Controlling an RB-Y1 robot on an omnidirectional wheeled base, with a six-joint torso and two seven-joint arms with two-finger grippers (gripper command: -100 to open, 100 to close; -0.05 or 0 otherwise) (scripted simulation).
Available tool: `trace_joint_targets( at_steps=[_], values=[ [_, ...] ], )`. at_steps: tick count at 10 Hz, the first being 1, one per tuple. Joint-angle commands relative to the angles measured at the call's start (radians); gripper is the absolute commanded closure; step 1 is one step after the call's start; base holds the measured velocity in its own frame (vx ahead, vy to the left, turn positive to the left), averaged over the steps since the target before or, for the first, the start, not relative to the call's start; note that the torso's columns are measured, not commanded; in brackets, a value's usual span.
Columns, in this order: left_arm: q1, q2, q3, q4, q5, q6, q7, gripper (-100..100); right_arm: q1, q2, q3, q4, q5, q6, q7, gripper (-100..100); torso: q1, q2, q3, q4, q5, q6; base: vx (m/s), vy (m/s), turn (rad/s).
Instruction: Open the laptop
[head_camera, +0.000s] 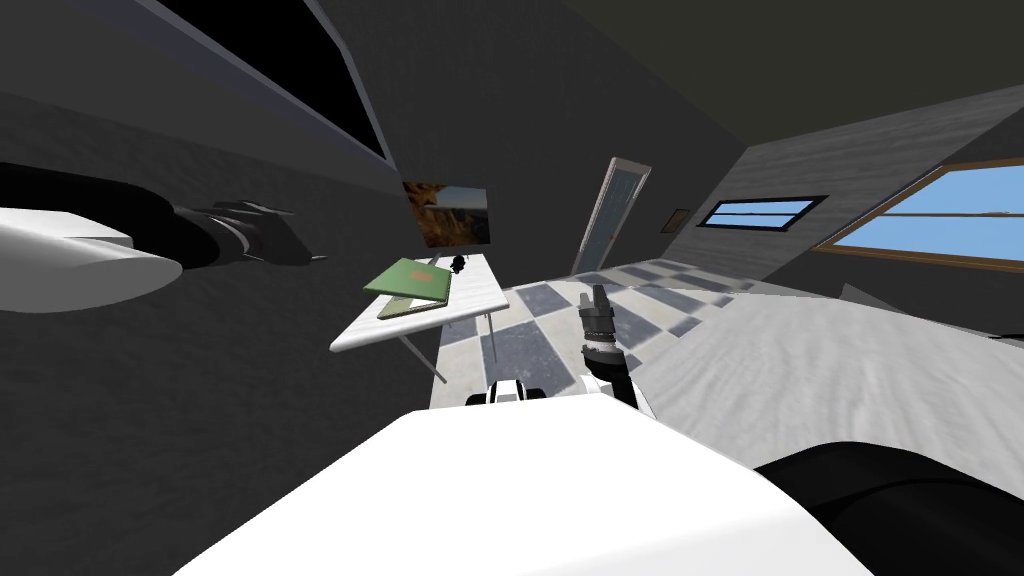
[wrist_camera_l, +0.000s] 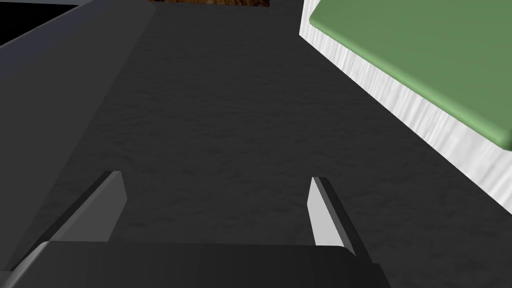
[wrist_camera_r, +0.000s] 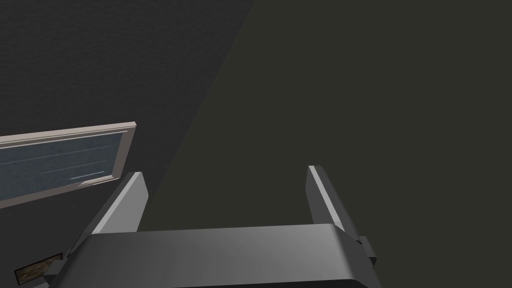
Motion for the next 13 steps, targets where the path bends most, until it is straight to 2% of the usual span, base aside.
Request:
trace_joint_targets(
  at_steps=[1, 2, 4, 5, 6, 7, 8, 11, 12, 13],
  values=[
    [-0.079, -0.033, -0.072, 0.079, -0.009, -0.012, -0.062, -100, 0.0, 0.0, 0.0, 0.0, 0.0, 0.0, 0.0, 0, 0.001, -0.002, -0.001, 0.0, 0.0, 0.0, -0.017, -0.009, 0.001],
    [-0.109, -0.033, -0.101, 0.1, -0.009, -0.012, -0.062, -100, 0.0, 0.0, 0.0, 0.0, 0.0, 0.0, 0.0, 0, 0.001, -0.005, -0.003, -0.002, 0.0, 0.0, 0.002, 0.001, 0.01],
    [-0.169, -0.033, -0.108, 0.153, -0.009, -0.012, -0.062, -100, 0.0, 0.0, 0.0, 0.0, 0.0, 0.0, 0.0, 0, 0.002, -0.008, -0.006, -0.003, 0.001, 0.002, 0.002, 0.001, 0.007],
    [-0.201, -0.082, -0.16, 0.188, -0.02, -0.058, -0.11, -100, 0.0, 0.0, 0.0, 0.0, 0.0, 0.0, 0.0, 0, 0.002, -0.009, -0.006, -0.004, 0.0, 0.003, -0.091, -0.02, 0.048],
    [-0.234, -0.107, -0.191, 0.22, -0.02, -0.058, -0.131, -100, 0.0, 0.0, 0.0, 0.0, 0.0, 0.0, 0.0, 0, 0.001, -0.004, -0.004, -0.002, 0.0, 0.002, -0.114, -0.017, 0.014],
    [-0.267, -0.127, -0.228, 0.251, -0.02, -0.058, -0.158, -100, 0.0, 0.0, 0.0, 0.0, 0.0, 0.0, 0.0, 0, -0.002, -0.003, 0.001, -0.002, 0.003, 0.0, -0.066, 0.0, -0.009],
    [-0.296, -0.127, -0.254, 0.277, -0.02, -0.058, -0.187, -100, 0.0, 0.0, 0.0, 0.0, 0.0, 0.0, 0.0, 0, 0.0, -0.004, -0.001, -0.002, 0.002, -0.001, -0.023, 0.002, -0.001],
    [-0.388, -0.127, -0.257, 0.354, -0.02, -0.058, -0.187, -100, 0.0, 0.0, 0.0, 0.0, 0.0, 0.0, 0.0, 0, -0.001, -0.008, -0.006, -0.003, -0.001, 0.001, 0.005, -0.008, 0.011],
    [-0.421, -0.179, -0.312, 0.387, -0.031, -0.104, -0.232, -100, 0.0, 0.0, 0.0, 0.0, 0.0, 0.0, 0.0, 0, -0.002, -0.008, -0.007, -0.003, -0.002, 0.002, -0.082, -0.009, 0.048],
    [-0.45, -0.208, -0.338, 0.419, -0.031, -0.104, -0.257, -100, 0.0, 0.0, 0.0, 0.0, 0.0, 0.0, 0.0, 0, -0.004, -0.004, -0.004, -0.002, -0.003, 0.002, -0.136, -0.03, 0.034]
  ],
)
